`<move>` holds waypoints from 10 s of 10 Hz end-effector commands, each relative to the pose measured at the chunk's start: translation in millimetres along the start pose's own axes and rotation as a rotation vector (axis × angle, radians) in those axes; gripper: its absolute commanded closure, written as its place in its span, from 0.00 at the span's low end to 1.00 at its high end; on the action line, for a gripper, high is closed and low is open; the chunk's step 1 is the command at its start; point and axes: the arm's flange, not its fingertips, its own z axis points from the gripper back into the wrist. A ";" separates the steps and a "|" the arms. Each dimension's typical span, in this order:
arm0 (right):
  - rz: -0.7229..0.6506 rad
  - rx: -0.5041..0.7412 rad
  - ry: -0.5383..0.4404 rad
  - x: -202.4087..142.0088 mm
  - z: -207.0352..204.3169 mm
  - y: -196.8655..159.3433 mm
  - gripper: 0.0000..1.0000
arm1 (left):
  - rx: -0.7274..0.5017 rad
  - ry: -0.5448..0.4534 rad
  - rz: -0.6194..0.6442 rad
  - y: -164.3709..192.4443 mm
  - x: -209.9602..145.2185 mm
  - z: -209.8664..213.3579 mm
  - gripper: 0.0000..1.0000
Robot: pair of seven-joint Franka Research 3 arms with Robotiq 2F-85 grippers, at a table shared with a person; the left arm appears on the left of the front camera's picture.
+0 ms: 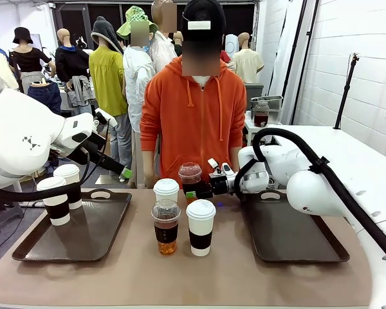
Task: Distribute the coffee onto the tray.
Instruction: Pick up one iced Americano and place it on the right Handle tray, then pick up another iced Americano from the middle of the table and place it on the right Handle tray.
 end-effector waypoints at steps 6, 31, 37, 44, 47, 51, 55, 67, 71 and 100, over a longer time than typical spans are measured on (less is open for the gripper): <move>0.062 -0.013 0.009 71.4 62.5 102.2 0.34 | -0.006 -0.001 0.003 1.3 -0.7 0.4 0.00; -0.016 -0.189 -0.056 10.9 233.3 126.8 0.34 | -0.006 -0.001 0.003 1.3 -0.7 0.4 0.00; 0.001 -0.186 -0.098 -25.0 247.6 124.5 0.34 | -0.006 -0.001 0.003 1.3 -0.7 0.4 0.00; 0.001 -0.215 -0.136 -56.8 243.2 114.9 0.34 | -0.006 -0.001 0.003 1.3 -0.7 0.4 0.00; -0.001 -0.237 -0.114 -64.0 245.3 110.5 0.34 | -0.006 -0.001 0.003 1.3 -0.7 0.4 0.00; -0.018 -0.265 -0.089 -75.4 245.7 107.0 0.34 | -0.006 -0.001 0.003 1.3 -0.7 0.4 0.00; -0.050 -0.274 -0.077 -86.7 247.6 104.0 0.34 | -0.006 -0.001 0.003 1.3 -0.7 0.4 0.00; -0.133 -0.335 -0.017 -66.4 278.1 143.5 0.00 | -0.006 -0.001 0.003 1.3 -0.7 0.4 0.00; -0.145 -0.395 -0.002 -57.7 305.2 174.7 0.00 | -0.006 -0.001 0.003 1.3 -0.7 0.4 0.00; -0.096 -0.178 -0.005 -32.7 253.4 312.0 0.00 | -0.006 -0.001 0.003 1.3 -0.7 0.4 0.00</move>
